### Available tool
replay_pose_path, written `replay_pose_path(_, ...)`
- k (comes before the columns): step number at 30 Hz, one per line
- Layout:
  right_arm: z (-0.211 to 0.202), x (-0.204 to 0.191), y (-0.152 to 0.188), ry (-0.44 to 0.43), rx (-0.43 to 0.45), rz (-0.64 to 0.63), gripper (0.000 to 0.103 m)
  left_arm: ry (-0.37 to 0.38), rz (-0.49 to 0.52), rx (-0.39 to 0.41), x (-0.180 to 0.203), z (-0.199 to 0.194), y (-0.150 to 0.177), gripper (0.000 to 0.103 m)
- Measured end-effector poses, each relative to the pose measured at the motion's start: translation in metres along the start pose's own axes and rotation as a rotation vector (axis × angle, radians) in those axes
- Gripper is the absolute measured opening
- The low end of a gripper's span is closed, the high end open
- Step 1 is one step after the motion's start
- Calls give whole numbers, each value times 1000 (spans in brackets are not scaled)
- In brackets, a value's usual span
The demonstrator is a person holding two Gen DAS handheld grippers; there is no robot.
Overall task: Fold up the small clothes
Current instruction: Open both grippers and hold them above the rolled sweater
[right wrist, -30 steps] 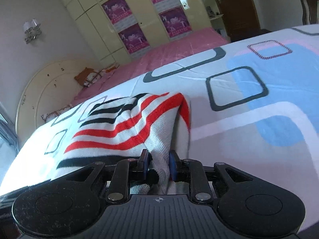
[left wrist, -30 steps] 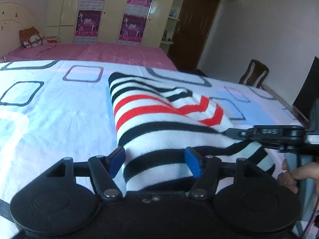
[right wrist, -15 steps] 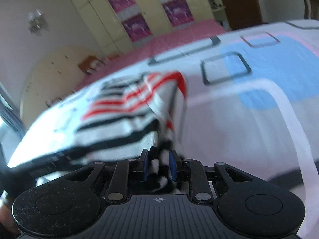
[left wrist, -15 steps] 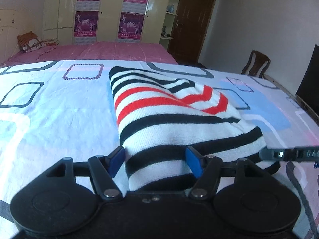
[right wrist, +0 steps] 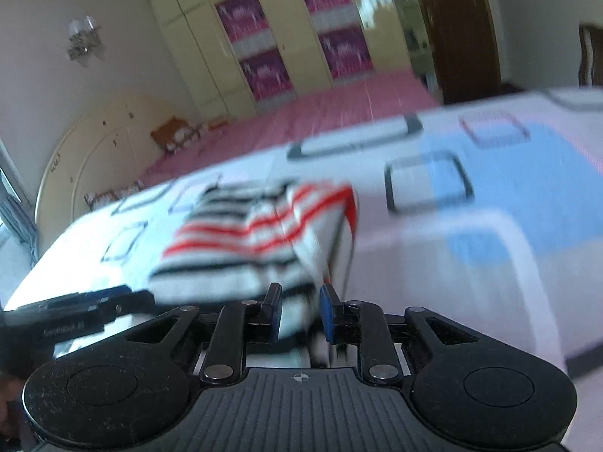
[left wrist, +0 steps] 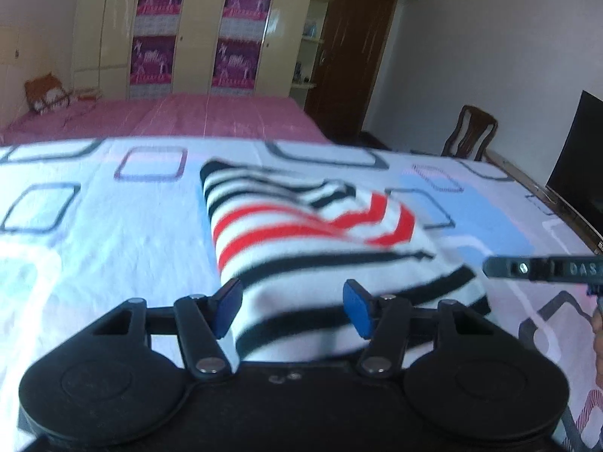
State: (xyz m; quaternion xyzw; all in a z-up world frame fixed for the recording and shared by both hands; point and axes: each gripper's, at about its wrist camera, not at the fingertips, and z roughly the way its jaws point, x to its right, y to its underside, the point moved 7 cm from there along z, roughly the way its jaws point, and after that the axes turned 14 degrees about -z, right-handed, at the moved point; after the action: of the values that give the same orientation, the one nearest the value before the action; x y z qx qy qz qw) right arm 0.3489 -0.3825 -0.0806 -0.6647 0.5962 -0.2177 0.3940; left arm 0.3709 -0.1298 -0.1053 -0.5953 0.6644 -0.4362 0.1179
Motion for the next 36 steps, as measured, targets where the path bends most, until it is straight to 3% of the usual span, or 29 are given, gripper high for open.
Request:
replay_pose_path(6,39,-14,-33,38,20,-58,22,4,41,15,8,23,-25,48)
replay_pose_path(13,98,-18,-51,102,6,-110,22,-14,38,-6,1,59,-31,47)
replay_pose_path(16,122,-8,-45,121,-30,-99,22,-31,35,-15,-6,66,-23,49)
replay_pose_path(19,145,9,-18,134,-103,-72,21,-40,35,-12,-11,68,-17,49)
replay_pose_path(23,145,19,-17,115,-85,-40,21,-30,22,-23,-13,70,-19,49)
replay_pose_path(28,135,13,-48,114,-3,-66,21,-3,19,13,-8,65,-40,47)
replay_pose_path(32,159,13,-56,118,-26,-87,21,-22,22,2,-9,91,-56,47)
replay_pose_path(36,180,25,-41,139,-78,-72,21,-50,-5,-43,-19,118,-53,47)
